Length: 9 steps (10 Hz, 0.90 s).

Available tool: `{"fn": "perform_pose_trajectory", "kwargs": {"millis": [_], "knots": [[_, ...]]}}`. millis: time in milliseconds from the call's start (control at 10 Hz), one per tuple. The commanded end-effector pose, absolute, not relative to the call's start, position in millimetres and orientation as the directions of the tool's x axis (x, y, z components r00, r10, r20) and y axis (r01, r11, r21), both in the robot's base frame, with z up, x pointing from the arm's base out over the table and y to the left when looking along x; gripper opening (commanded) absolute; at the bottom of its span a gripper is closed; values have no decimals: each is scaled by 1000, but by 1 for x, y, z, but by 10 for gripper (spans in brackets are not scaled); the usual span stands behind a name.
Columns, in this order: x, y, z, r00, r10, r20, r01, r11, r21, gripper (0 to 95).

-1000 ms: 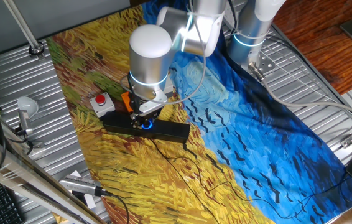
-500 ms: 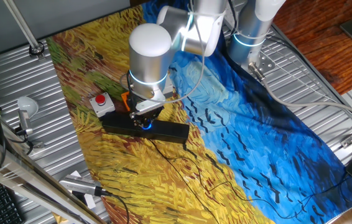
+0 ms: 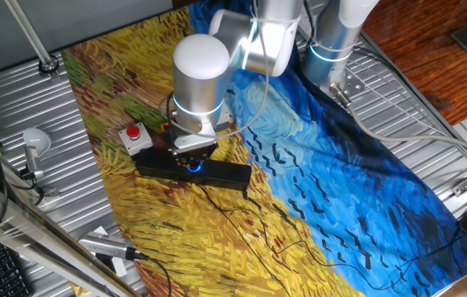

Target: Turn the knob to increase the volume of the speaker

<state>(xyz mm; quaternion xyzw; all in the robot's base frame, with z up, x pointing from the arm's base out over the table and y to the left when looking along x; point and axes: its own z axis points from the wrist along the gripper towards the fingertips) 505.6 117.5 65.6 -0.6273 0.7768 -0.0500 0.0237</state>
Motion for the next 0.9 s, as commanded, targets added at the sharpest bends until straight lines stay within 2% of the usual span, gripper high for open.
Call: {"fn": "perform_pose_trajectory", "kwargs": {"millis": [100,400,600,700,900], "knots": [[507,117,62,-521,-853,10,-847,517,-122,0],[507,117,61,-757,-653,-29,-647,755,-111,0],[507,117,61,-918,-395,-41,-391,917,-77,0],[507,117,62,-958,-284,-39,-281,957,-68,0],[507,117,62,-983,-176,-43,-173,983,-63,0]]}}
